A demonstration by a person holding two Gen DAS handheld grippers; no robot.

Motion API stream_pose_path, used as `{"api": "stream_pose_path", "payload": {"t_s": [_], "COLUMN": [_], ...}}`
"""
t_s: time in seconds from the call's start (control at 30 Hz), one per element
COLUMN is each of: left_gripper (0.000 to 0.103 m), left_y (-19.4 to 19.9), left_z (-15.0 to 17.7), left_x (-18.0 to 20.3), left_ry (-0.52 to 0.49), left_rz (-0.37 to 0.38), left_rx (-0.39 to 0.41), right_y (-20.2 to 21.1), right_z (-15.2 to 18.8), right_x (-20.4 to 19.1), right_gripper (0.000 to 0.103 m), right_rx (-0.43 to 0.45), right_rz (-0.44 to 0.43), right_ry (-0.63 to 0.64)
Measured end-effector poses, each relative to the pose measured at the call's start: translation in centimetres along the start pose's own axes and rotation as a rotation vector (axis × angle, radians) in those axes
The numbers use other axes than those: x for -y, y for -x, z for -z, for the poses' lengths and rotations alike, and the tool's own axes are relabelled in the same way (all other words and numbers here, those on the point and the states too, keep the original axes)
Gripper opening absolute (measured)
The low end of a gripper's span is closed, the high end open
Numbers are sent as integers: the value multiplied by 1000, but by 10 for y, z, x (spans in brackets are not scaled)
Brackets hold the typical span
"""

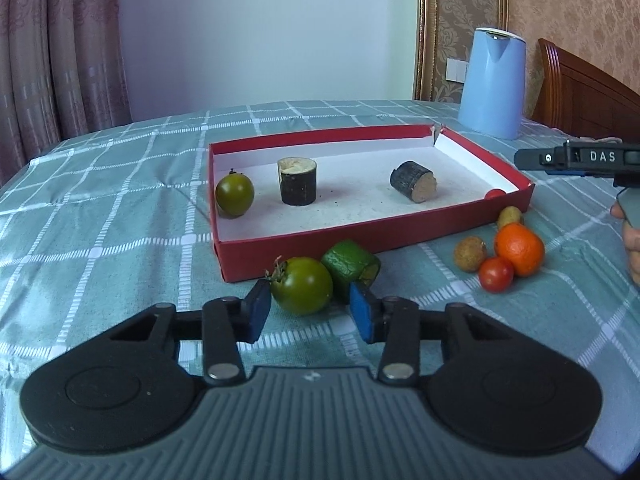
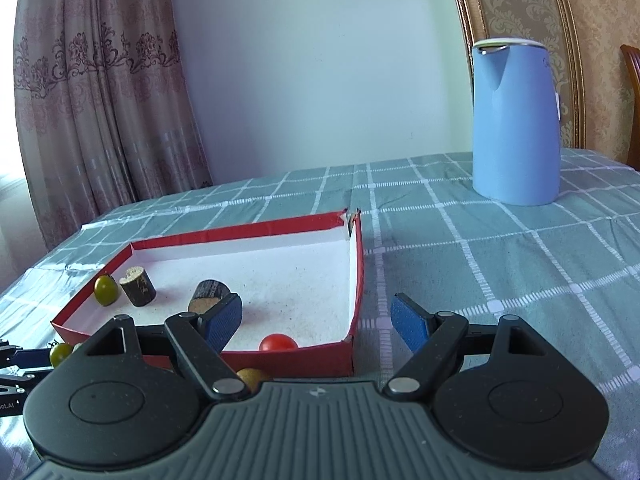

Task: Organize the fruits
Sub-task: 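Withdraw both grippers from the tray toward the remaining fruits, then close the left gripper on the green tomato while the right gripper approaches the orange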

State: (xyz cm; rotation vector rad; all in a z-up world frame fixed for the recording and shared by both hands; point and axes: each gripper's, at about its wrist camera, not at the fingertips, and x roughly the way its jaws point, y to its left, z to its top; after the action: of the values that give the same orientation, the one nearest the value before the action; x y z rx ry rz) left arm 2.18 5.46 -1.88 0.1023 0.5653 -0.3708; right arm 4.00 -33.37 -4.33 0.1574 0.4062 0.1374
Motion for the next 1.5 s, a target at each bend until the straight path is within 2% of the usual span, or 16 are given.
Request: {"api": "stream_pose_path", "payload": {"t_s": [0.03, 0.1, 0.17, 0.27, 0.33, 0.43, 0.53, 0.67, 0.93, 1.0, 1.07, 1.17, 1.23, 1.27, 1.37, 1.5], "left_gripper": [41, 50, 63, 64, 60, 35, 34, 35, 36, 36, 35, 34, 33, 33, 32, 32], "left_y": [0, -1, -2, -5, -6, -4, -4, -5, -7, -7, -7, -6, -5, -4, -2, -2], "left_z": [0, -1, -3, -4, -3, -2, -1, 0, 0, 0, 0, 0, 0, 1, 1, 1], "left_x": [-1, -7, -14, -19, -16, -11, -9, -15, -11, -10, -10, -12, -13, -13, -14, -13], "left_ry": [8, 44, 64, 81, 64, 26, 17, 54, 38, 38, 39, 49, 58, 61, 66, 64], "left_rz": [-2, -29, -50, -48, -52, -12, -17, 8, -5, -5, -3, 3, 5, 6, -1, -3], "left_rx": [0, 2, -3, -18, -19, -13, -11, -19, -39, -39, -38, -33, -27, -24, -18, -22], "right_y": [0, 1, 0, 3, 9, 23, 35, 36, 24, 17, 9, 8, 9, 9, 8, 7], "right_z": [0, 0, 1, 3, 4, 10, 23, 46, 47, 46, 44, 44, 44, 44, 46, 45], "right_x": [0, 0, -1, -1, -1, -1, -8, -33, -55, -57, -55, -53, -51, -49, -50, -51], "right_gripper": [82, 82, 82, 82, 82, 82, 82, 82, 79, 64, 59, 57, 46, 33, 28, 28], "right_rx": [2, 2, -6, -17, -11, -3, -27, -99, -139, -174, -214, -214, -202, -207, -217, -220], "right_rz": [1, 0, -6, -18, -35, -98, -152, -164, -208, -238, -295, -309, -302, -304, -302, -305], "right_ry": [0, 2, 4, 20, 24, 29, 78, 241, 261, 237, 185, 162, 151, 150, 161, 166]}}
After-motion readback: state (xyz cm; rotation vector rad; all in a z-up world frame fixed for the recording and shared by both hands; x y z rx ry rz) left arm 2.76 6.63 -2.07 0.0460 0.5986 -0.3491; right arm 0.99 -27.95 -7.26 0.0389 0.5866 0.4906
